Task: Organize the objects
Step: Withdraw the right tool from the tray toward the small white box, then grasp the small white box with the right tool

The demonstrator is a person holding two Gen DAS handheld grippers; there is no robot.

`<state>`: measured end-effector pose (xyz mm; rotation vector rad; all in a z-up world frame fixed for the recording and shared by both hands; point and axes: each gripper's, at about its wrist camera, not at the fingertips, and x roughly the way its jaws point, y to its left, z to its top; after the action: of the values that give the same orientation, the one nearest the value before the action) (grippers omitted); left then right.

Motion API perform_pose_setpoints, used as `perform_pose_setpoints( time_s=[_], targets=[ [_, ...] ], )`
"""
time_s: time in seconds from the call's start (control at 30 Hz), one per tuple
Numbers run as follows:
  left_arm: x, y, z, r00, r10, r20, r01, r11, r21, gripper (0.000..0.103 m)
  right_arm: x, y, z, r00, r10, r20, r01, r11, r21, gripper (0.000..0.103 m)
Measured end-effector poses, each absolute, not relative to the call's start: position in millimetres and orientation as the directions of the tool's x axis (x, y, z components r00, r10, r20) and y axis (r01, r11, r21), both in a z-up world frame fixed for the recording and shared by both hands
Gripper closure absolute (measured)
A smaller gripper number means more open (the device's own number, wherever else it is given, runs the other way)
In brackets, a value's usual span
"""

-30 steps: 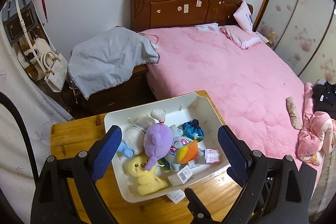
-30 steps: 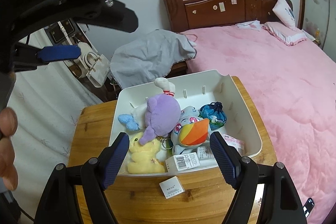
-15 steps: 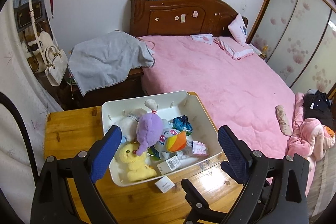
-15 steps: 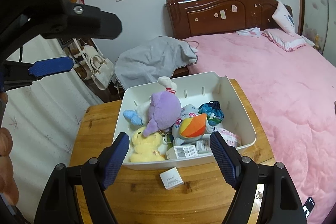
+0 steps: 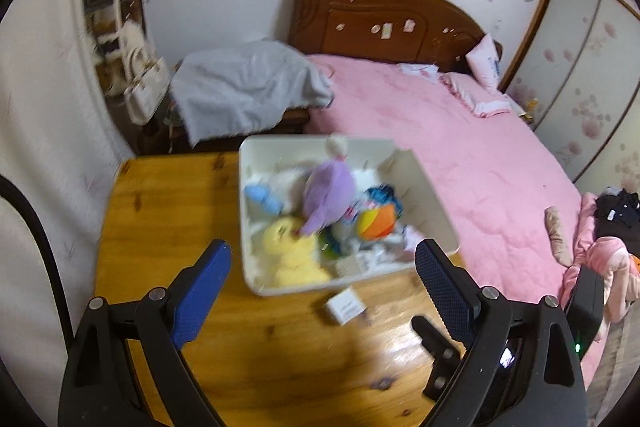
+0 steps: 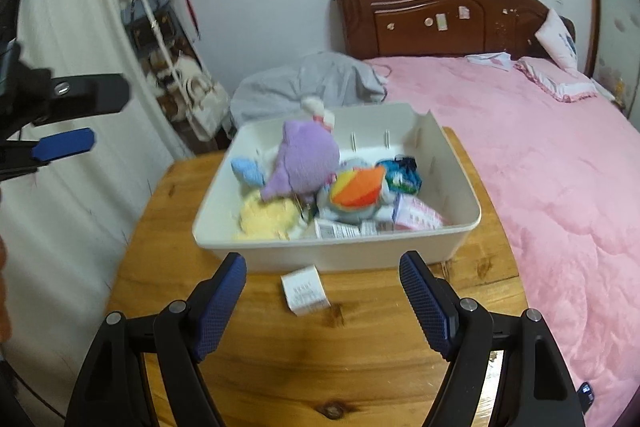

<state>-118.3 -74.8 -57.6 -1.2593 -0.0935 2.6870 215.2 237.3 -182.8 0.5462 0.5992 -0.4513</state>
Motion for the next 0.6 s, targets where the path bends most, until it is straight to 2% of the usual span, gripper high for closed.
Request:
perform_pose_setpoints(
  time_s=[0.3, 0.6],
  targets=[
    [-96, -116, -131, -0.474, 0.138, -0.869, 0.031, -0.984, -0.174, 0.008, 249, 255, -233, 0.698, -0.143, -0.702, 0.485, 0.815, 0.317, 0.023],
    [-81, -135, -172, -0.394, 0.114, -0.912, 0.083, -0.984, -0.159, 0.008, 290, 264, -275, 0.639, -0.089, -0.764, 0.466, 0.835, 0.292, 0.023]
  ],
)
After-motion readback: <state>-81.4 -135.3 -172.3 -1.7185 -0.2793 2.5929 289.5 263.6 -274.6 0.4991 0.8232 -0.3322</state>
